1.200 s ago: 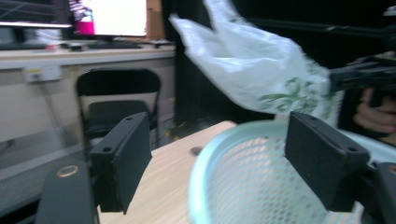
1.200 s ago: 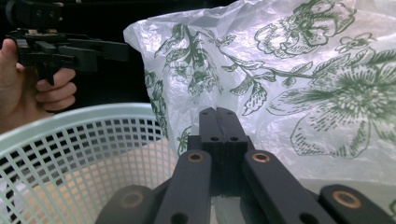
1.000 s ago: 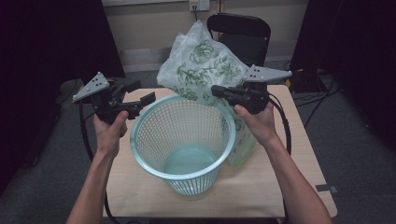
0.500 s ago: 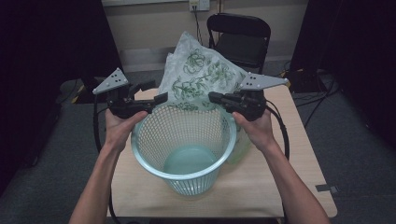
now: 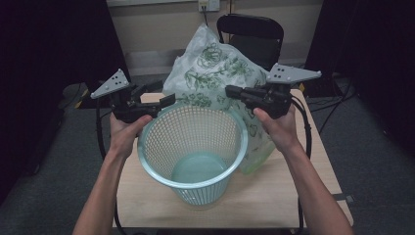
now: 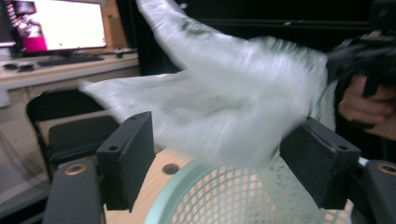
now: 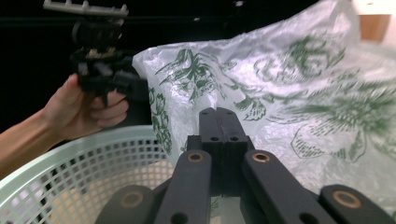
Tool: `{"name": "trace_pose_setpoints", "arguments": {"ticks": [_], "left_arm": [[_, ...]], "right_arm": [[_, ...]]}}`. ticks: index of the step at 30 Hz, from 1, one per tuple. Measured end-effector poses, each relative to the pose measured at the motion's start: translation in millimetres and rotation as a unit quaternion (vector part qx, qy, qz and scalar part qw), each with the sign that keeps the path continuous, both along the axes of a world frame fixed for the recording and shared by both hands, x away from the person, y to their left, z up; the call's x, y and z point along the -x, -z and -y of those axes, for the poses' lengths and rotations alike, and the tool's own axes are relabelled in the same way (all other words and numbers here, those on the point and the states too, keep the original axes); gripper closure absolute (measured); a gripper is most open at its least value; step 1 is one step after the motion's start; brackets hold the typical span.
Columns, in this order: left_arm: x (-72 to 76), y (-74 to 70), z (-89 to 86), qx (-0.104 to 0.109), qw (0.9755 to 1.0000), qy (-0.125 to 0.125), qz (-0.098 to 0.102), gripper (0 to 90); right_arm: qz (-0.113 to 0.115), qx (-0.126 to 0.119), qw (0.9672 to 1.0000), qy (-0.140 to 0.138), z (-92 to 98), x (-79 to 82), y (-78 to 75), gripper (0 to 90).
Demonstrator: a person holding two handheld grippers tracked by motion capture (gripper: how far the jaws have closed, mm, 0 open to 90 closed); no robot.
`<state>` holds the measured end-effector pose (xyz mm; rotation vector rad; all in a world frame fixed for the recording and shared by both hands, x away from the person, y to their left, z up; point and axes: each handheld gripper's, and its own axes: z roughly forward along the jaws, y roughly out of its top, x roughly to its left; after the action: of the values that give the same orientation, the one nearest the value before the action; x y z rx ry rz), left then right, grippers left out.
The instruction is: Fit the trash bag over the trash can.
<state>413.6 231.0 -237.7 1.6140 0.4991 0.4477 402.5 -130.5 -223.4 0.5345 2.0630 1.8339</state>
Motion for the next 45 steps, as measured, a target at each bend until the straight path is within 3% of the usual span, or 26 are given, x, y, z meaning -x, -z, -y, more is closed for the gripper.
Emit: {"name": "trace_pose_setpoints", "arguments": {"ticks": [3, 4, 5, 7, 8, 10, 11, 12, 13, 16, 17, 20, 21, 23, 24, 26, 29, 30, 31, 33, 35, 38, 40, 42, 45], "left_arm": [[4.2, -1.3, 6.4, -0.024, 0.9997, -0.001, 0.011, 34.9], [4.2, -1.3, 6.4, -0.024, 0.9997, -0.001, 0.011, 50.5], [6.3, -0.5, 6.5, -0.033, 0.9991, 0.018, 0.018, 65.3], [11.7, 1.2, 4.4, -0.033, 0.9988, 0.028, 0.02, 87.1], [11.7, 1.2, 4.4, -0.033, 0.9988, 0.028, 0.02, 89.4], [26.2, 5.4, -0.3, -0.044, 0.998, 0.041, 0.017, 90.0], [32.4, 8.1, -2.6, -0.046, 0.9979, 0.043, 0.017, 90.0], [32.4, 8.1, -2.6, -0.046, 0.9979, 0.043, 0.017, 90.0], [44.2, 14.8, -9.5, -0.037, 0.9981, 0.048, 0.013, 90.0], [55.0, 21.4, -14.0, -0.038, 0.9979, 0.05, 0.012, 90.0], [65.2, 27.9, -14.1, -0.048, 0.9972, 0.056, 0.013, 90.0], [71.7, 33.3, -13.9, -0.049, 0.9963, 0.07, 0.009, 89.7], [73.2, 36.7, -15.9, -0.051, 0.9951, 0.084, 0.006, 88.6], [74.0, 38.4, -18.2, -0.046, 0.9961, 0.075, 0.007, 77.7], [74.0, 38.4, -18.2, -0.046, 0.9961, 0.075, 0.007, 72.4], [73.0, 34.6, -26.2, -0.028, 0.9988, 0.037, 0.015, 56.2], [65.4, 26.9, -37.1, 0.01, 0.9996, 0.023, 0.012, 50.8], [65.4, 26.9, -37.1, 0.01, 0.9996, 0.023, 0.012, 48.7], [53.5, 24.3, -40.6, 0.021, 0.9998, -0.001, 0.008, 47.5], [33.8, 24.9, -42.0, 0.018, 0.9997, -0.008, -0.018, 45.2], [17.3, 28.2, -38.5, -0.004, 0.999, -0.041, -0.019, 41.4], [-2.2, 35.1, -34.2, 0.002, 0.9977, -0.052, -0.043, 39.6], [-9.6, 39.4, -33.8, -0.008, 0.9966, -0.067, -0.047, 40.4], [-15.8, 45.0, -35.7, -0.004, 0.9967, -0.046, -0.067, 50.9], [-12.5, 50.2, -36.9, -0.017, 0.9972, -0.034, -0.064, 79.0]], "right_arm": [[-0.006, 0.007, 0.9998, -0.016, -10.8, 4.1, 7.8, 90.0], [-0.006, 0.007, 0.9998, -0.016, -10.8, 4.1, 7.8, 90.0], [-0.01, 0.018, 0.9996, -0.022, -17.2, 4.7, 12.7, 90.0], [-0.009, 0.029, 0.9993, -0.02, -20.5, 4.8, 16.5, 90.0], [-0.01, 0.033, 0.9992, -0.022, -20.8, 4.9, 18.0, 86.2], [-0.01, 0.043, 0.999, -0.008, -19.8, 5.7, 20.7, 67.4], [-0.016, 0.045, 0.9989, -0.001, -18.4, 5.9, 21.9, 61.3], [-0.016, 0.045, 0.9989, -0.001, -18.4, 5.9, 21.9, 61.3], [-0.016, 0.044, 0.9989, 0.01, -14.2, 5.7, 23.9, 51.4], [-0.014, 0.039, 0.999, 0.017, -10.5, 4.9, 24.5, 47.6], [-0.013, 0.026, 0.9992, 0.027, -8.7, 3.9, 24.9, 45.2], [-0.013, 0.024, 0.9988, 0.04, -9.2, 1.5, 27.3, 46.3], [-0.029, 0.025, 0.9987, 0.034, -10.2, -2.6, 32.9, 55.5], [-0.038, 0.045, 0.9981, 0.017, -13.4, -4.8, 40.3, 64.0], [-0.038, 0.045, 0.9981, 0.017, -13.4, -4.8, 40.3, 64.0], [-0.046, 0.071, 0.9964, 0.0, -15.3, -4.8, 48.4, 71.0], [-0.059, 0.08, 0.9949, -0.016, -13.0, -4.9, 52.4, 74.0], [-0.059, 0.08, 0.9949, -0.016, -13.0, -4.9, 52.4, 74.0], [-0.063, 0.09, 0.9937, -0.023, -12.6, -3.6, 54.3, 74.9], [-0.065, 0.092, 0.9932, -0.029, -11.9, -1.3, 53.8, 72.5], [-0.062, 0.091, 0.9937, -0.023, -11.1, 1.0, 52.8, 66.0], [-0.052, 0.083, 0.9952, -0.003, -5.7, 1.6, 49.2, 56.9], [-0.043, 0.071, 0.9959, 0.035, 1.1, 0.0, 46.1, 51.3], [-0.038, 0.063, 0.9958, 0.055, 9.0, -3.4, 45.1, 46.7], [-0.046, 0.057, 0.9939, 0.083, 17.9, -8.1, 49.9, 39.5]]}}
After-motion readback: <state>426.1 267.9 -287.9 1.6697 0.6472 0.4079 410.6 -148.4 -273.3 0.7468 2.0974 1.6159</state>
